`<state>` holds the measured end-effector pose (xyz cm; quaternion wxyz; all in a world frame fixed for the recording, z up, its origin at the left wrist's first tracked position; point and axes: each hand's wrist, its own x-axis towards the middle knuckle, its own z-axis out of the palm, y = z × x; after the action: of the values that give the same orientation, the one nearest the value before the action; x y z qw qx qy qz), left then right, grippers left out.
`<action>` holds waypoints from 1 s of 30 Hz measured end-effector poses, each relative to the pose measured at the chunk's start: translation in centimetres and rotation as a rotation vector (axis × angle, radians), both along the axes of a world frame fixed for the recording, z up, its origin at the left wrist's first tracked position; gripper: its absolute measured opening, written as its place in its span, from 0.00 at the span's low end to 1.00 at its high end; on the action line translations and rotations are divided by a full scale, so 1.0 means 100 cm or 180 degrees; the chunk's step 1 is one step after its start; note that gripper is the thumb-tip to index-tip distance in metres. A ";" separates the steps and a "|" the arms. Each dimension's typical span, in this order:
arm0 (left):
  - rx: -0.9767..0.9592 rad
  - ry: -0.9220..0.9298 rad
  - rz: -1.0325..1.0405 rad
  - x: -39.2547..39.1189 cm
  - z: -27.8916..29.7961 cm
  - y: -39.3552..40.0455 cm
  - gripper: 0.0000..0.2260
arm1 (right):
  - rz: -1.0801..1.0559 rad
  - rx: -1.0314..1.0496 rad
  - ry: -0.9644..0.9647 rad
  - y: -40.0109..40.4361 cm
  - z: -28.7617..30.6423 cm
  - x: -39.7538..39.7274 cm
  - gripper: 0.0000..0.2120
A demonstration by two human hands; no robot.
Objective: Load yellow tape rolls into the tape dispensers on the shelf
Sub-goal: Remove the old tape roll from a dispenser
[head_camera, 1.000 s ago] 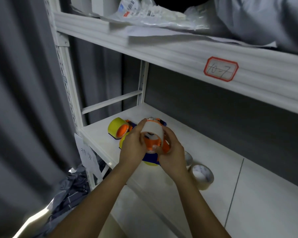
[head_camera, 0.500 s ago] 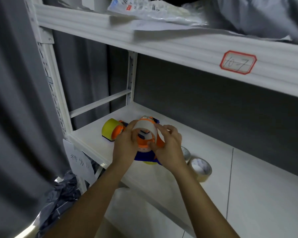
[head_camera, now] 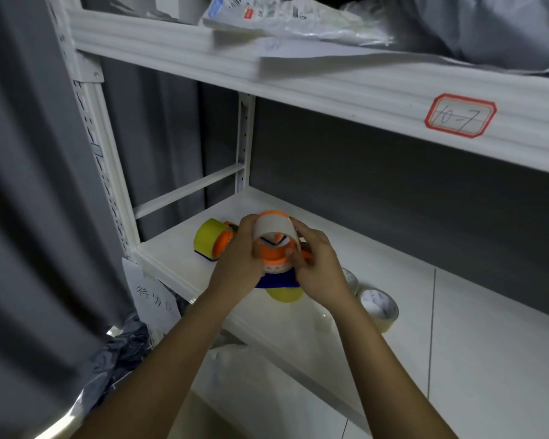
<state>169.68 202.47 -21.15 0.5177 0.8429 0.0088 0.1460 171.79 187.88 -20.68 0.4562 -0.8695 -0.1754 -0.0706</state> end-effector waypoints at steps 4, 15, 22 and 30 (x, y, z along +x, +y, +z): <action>0.0256 -0.0200 0.0321 -0.005 0.005 -0.010 0.19 | -0.0216 0.0151 -0.0303 0.008 -0.003 -0.005 0.23; 0.0160 -0.0182 0.0009 -0.013 -0.001 -0.015 0.25 | -0.0558 0.0037 -0.0545 0.004 -0.007 -0.011 0.26; -0.0923 0.0749 -0.0404 -0.013 0.010 -0.007 0.15 | -0.0431 0.0756 -0.0141 -0.019 -0.010 -0.019 0.16; -0.1498 0.0322 -0.0578 -0.024 0.008 -0.030 0.09 | -0.0136 0.2981 0.2106 -0.013 -0.001 -0.036 0.20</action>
<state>167.28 199.48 -20.37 0.7095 0.7029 -0.0073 0.0505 168.14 186.63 -20.78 0.8218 -0.5539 0.0444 0.1259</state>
